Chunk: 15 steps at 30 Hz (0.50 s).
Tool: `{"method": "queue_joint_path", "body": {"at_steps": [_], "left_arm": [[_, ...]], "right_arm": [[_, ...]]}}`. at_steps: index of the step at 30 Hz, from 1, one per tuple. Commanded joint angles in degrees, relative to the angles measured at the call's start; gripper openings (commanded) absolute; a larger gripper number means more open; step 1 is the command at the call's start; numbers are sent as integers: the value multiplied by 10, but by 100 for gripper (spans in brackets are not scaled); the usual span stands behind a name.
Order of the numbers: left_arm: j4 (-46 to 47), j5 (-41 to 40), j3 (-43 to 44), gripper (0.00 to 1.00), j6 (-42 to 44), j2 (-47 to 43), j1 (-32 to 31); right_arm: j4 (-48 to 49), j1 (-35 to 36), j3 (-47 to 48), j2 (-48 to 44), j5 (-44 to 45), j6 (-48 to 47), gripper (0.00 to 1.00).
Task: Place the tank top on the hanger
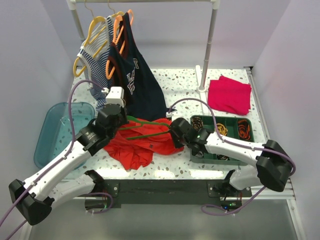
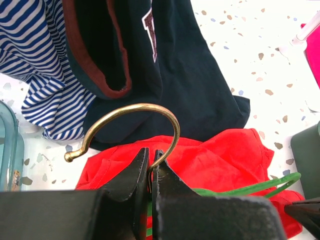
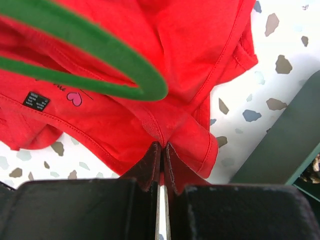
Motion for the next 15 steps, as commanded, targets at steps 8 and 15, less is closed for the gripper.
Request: {"method": "queue_joint_path", "body": {"at_steps": [8,15], "left_arm": [[16,-9,5,0,15,-46,2],[17,5,-8,0,21,-51,2]], "right_arm": [[-18,-69,58,7,-65,17,0],[-37,-86,107,16,-61,22,0]]}}
